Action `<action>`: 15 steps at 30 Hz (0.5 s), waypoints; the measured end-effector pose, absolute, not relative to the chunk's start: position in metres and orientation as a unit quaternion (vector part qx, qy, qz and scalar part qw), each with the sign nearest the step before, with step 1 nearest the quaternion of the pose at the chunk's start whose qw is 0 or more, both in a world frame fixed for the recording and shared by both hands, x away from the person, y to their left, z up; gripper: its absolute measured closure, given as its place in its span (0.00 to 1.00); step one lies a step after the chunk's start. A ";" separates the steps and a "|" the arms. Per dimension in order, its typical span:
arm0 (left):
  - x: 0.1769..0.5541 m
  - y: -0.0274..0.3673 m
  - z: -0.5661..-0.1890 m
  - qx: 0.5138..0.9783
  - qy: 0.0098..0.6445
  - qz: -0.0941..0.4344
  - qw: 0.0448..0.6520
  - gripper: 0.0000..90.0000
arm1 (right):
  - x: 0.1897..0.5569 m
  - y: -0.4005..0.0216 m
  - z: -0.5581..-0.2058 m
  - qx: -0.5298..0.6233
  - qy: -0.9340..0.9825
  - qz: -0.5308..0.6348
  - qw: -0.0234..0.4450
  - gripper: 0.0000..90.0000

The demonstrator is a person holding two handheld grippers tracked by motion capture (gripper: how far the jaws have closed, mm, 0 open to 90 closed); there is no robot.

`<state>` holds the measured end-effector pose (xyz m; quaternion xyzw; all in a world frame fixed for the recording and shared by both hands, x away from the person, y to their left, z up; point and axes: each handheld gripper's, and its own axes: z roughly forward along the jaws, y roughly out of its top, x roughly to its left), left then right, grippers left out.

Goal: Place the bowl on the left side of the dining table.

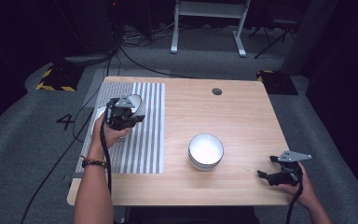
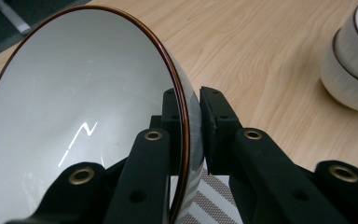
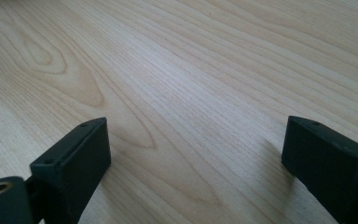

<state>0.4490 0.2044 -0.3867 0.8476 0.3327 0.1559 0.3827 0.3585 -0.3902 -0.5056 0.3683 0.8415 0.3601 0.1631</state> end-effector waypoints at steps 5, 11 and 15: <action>0.453 0.213 -0.388 0.847 0.344 0.163 0.371 0.90 | 0.359 -0.390 -0.506 0.368 0.842 0.360 0.163 0.09; 0.459 0.219 -0.394 0.850 0.358 0.167 0.348 0.90 | 0.359 -0.390 -0.506 0.368 0.842 0.360 0.163 0.09; 0.463 0.224 -0.399 0.846 0.374 0.170 0.339 0.90 | 0.359 -0.391 -0.506 0.367 0.842 0.359 0.164 0.09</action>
